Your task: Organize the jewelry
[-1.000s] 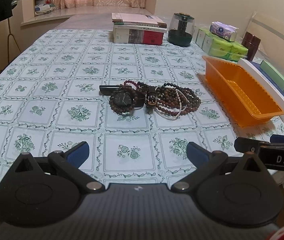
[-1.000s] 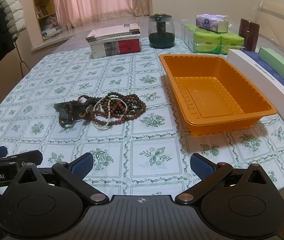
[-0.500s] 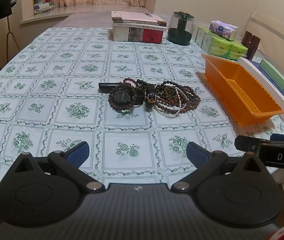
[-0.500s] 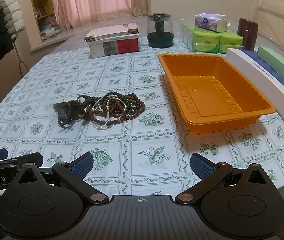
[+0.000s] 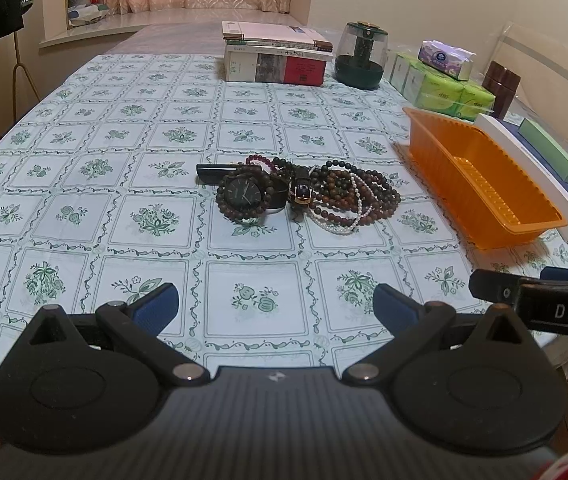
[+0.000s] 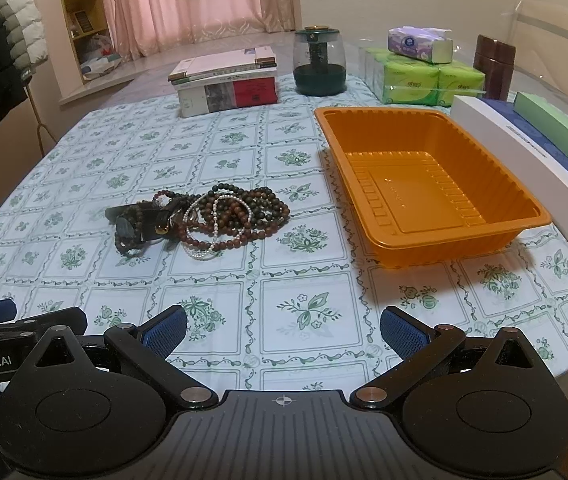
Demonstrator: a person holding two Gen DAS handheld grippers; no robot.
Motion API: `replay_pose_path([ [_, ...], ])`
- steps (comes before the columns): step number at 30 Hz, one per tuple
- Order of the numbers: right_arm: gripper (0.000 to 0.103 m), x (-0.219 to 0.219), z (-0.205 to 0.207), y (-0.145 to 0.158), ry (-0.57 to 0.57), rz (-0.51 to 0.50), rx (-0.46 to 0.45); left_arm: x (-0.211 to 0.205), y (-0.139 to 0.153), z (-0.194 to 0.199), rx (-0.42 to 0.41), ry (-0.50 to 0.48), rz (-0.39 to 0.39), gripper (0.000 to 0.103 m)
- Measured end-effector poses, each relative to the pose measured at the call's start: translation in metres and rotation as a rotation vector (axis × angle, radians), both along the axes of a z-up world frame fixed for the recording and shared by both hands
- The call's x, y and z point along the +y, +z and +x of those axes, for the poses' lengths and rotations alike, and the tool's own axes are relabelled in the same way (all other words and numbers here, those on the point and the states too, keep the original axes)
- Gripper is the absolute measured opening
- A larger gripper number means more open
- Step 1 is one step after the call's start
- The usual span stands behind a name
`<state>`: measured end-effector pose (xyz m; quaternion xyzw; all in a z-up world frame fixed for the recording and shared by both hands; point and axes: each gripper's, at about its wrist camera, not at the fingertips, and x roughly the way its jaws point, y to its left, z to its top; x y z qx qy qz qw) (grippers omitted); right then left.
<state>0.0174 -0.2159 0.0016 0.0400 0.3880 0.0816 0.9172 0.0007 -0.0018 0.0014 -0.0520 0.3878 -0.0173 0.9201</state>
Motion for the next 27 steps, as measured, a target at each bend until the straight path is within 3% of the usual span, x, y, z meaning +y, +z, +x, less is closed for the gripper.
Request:
replay_pose_path([
  [27,0.103,-0.0026,0.0012,-0.0011,-0.015,0.017,-0.009,-0.0008,-0.002,0.0006,0.004,0.001,-0.002,0.102],
])
